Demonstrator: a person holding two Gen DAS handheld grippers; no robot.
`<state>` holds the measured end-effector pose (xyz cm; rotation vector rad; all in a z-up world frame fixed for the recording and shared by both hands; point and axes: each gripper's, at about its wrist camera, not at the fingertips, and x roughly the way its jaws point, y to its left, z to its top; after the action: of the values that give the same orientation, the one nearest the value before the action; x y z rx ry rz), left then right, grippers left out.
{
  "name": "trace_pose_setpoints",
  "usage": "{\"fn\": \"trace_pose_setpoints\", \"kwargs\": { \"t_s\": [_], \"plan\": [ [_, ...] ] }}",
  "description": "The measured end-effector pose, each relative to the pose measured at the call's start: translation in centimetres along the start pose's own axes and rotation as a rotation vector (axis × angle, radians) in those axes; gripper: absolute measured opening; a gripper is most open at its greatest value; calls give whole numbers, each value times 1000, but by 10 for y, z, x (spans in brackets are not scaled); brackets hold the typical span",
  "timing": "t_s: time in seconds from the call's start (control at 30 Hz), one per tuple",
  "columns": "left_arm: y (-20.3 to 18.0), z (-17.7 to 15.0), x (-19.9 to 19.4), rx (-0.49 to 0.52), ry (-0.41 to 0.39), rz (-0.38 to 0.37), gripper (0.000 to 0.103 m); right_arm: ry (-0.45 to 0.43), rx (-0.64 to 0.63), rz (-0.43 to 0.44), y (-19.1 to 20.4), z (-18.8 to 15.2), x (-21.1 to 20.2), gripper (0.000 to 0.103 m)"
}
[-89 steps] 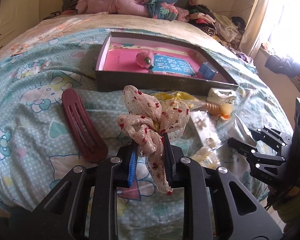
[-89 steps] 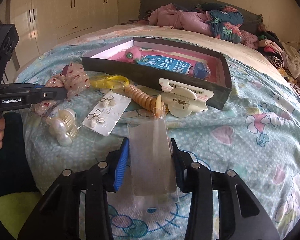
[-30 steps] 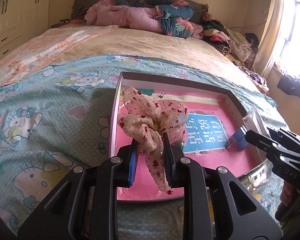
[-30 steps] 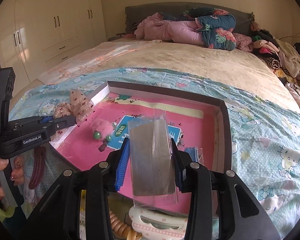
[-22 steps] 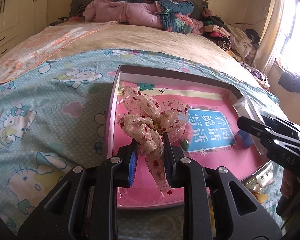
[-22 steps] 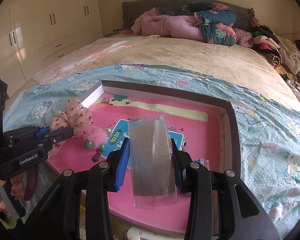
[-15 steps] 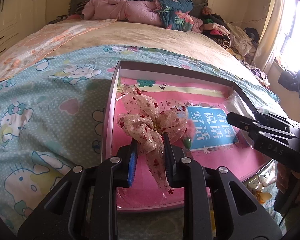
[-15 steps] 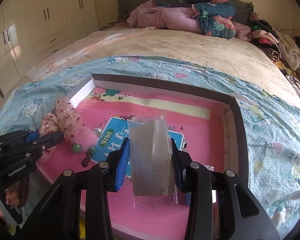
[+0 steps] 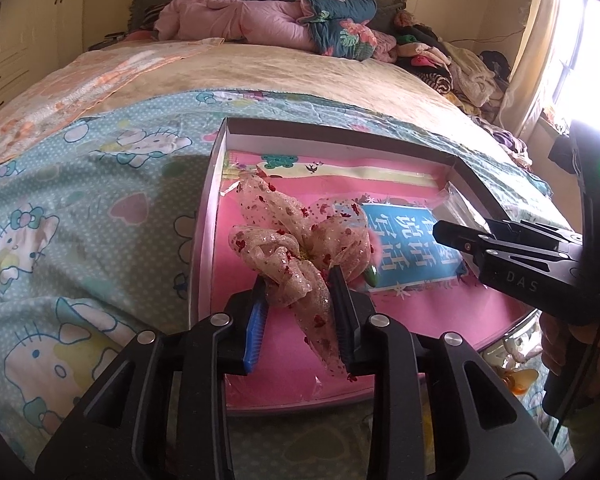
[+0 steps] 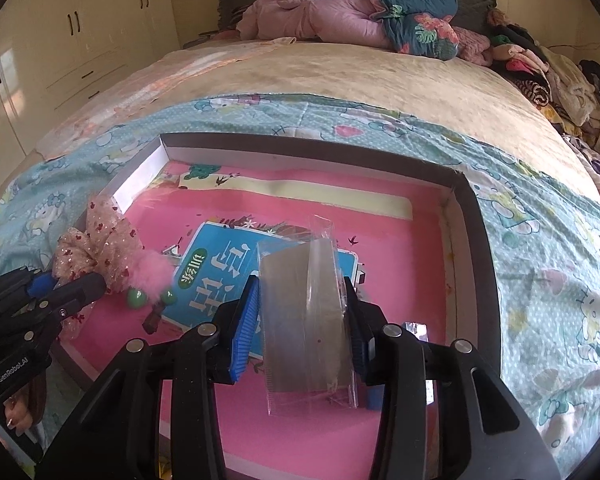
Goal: Organize jewelry
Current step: 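Carry the plastic sleeve with the right tool while the left tool carries the bow into the box, then open the right tool releasing the sleeve while the left tool releases the bow in the box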
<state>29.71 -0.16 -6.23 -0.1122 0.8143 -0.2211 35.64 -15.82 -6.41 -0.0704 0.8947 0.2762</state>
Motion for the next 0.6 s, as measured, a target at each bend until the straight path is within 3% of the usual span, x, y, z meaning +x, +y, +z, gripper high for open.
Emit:
{"fn": "trace_pose_setpoints", "kwargs": {
  "t_s": [0.43, 0.6],
  "plan": [
    [-1, -2, -2, 2, 1, -10, 23, -43, 33, -6, -10, -6, -19, 58],
    [-2, -3, -6, 4, -4, -9, 37, -74, 46, -7, -16, -14, -34, 62]
  ]
}}
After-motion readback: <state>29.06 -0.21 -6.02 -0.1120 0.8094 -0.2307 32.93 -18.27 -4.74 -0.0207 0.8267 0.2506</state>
